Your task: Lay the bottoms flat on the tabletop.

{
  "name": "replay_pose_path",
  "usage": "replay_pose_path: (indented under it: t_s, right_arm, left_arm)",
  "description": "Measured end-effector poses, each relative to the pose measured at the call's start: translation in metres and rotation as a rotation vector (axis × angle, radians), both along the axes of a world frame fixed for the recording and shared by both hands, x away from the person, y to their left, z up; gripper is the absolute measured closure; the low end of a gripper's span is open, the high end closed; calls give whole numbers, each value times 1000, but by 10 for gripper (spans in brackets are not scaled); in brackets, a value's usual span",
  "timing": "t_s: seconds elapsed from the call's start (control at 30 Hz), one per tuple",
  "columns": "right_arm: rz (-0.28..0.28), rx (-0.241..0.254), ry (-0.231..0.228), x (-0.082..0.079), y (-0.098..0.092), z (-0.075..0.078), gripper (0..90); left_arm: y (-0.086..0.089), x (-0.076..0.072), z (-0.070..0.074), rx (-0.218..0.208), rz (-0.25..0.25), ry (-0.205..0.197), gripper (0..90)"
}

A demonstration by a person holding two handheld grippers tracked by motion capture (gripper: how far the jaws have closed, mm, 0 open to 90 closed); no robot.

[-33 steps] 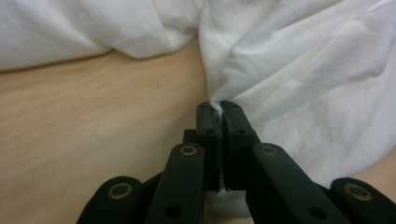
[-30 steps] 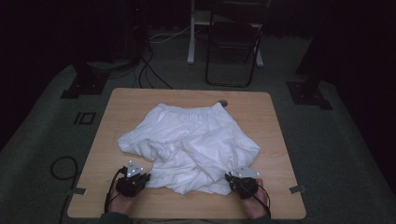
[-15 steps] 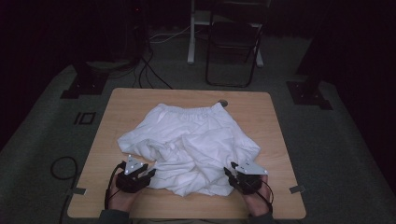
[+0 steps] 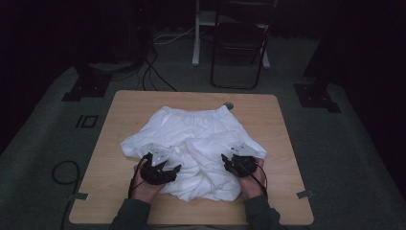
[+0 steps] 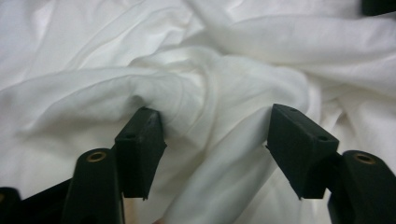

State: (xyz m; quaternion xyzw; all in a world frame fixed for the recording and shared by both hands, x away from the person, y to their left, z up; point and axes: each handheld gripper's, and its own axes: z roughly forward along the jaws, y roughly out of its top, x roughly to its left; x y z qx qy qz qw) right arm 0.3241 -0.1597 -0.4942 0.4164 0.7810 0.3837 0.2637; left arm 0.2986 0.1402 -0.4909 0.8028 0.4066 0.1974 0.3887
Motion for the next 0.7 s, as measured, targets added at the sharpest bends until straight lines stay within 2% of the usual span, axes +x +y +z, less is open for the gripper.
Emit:
replay_pose_path:
  t_s: [0.03, 0.1, 0.27, 0.3, 0.37, 0.43, 0.5, 0.57, 0.7]
  right_arm:
    - [0, 0, 0, 0, 0, 0, 515]
    - [-2, -18, 11, 11, 7, -2, 502]
    - [-6, -49, 63, 29, 18, -10, 478]
    - [-7, -61, 80, 32, 20, -12, 480]
    - [-2, -86, 106, 36, 22, -17, 529]
    - [19, -104, 126, 36, 24, -20, 696]
    - [16, -125, 120, 32, 24, -20, 810]
    - [3, -116, 107, 26, 21, -19, 866]
    - [12, -122, 86, 9, 12, -16, 875]
  left_arm:
    - [0, 0, 0, 0, 0, 0, 335]
    - [-8, 3, -2, -9, -17, 8, 321]
    - [-20, 11, -11, 19, -17, 30, 309]
    - [-22, 12, -14, 34, -10, 39, 332]
    - [-25, 15, -20, 68, 1, 58, 455]
    - [-23, 16, -24, 78, 4, 74, 663]
    - [-19, 15, -25, 75, -9, 76, 778]
    - [-17, 12, -22, 71, -18, 71, 815]
    - [-6, 3, -16, 58, -18, 54, 822]
